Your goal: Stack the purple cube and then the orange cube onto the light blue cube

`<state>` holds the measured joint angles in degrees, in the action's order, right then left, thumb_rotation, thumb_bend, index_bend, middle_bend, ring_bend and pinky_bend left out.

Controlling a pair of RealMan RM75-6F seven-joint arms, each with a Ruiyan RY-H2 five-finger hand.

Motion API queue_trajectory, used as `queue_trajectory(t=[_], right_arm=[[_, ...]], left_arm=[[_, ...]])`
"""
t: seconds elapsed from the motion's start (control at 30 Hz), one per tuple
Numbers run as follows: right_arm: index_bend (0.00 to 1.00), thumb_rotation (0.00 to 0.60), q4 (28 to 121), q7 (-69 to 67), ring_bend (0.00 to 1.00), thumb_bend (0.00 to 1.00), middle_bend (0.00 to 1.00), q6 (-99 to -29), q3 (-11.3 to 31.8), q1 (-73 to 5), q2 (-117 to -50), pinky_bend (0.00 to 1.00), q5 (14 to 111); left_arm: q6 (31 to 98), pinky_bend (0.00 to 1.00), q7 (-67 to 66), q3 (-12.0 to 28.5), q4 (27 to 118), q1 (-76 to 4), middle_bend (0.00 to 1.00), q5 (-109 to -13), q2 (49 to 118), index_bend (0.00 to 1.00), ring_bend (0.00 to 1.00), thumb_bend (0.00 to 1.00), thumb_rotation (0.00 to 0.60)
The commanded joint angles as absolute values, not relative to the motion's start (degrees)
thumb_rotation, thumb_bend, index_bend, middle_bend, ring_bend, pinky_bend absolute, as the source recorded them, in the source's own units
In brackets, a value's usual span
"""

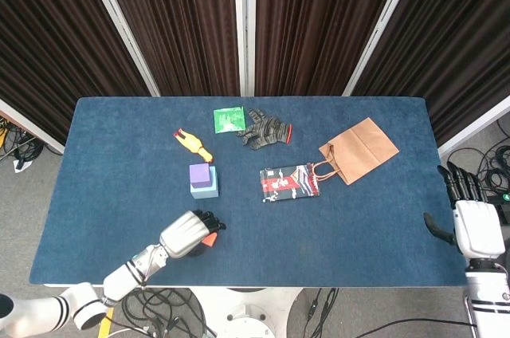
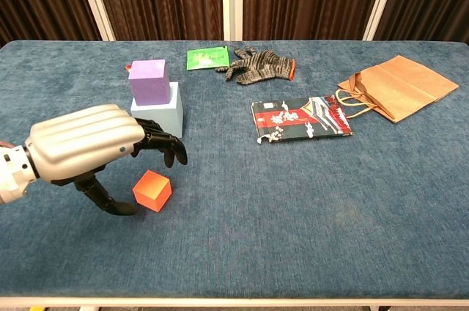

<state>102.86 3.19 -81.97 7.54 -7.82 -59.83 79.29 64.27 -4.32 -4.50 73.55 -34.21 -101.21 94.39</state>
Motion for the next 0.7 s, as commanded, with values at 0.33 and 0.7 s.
queue_trajectory(t=[0.33, 0.7], right_arm=[[0.02, 0.6, 102.9, 2.3, 0.0, 0.25, 0.01, -81.8, 7.8, -7.9, -59.5, 0.0, 78.9], [0.02, 0.6, 102.7, 2.0, 0.0, 0.25, 0.01, -81.5, 7.8, -7.9, -59.3, 0.0, 78.8]], left_arm=[[63.7, 0.49, -3.0, -5.3, 70.3, -34.9, 0.52, -100.7, 95.9, 0.37, 0.35, 0.19, 0.6], [64.6, 0.49, -2.4, -5.8, 67.3, -35.1, 0.56, -100.9, 97.6, 0.4, 0.36, 0.27, 0.6]])
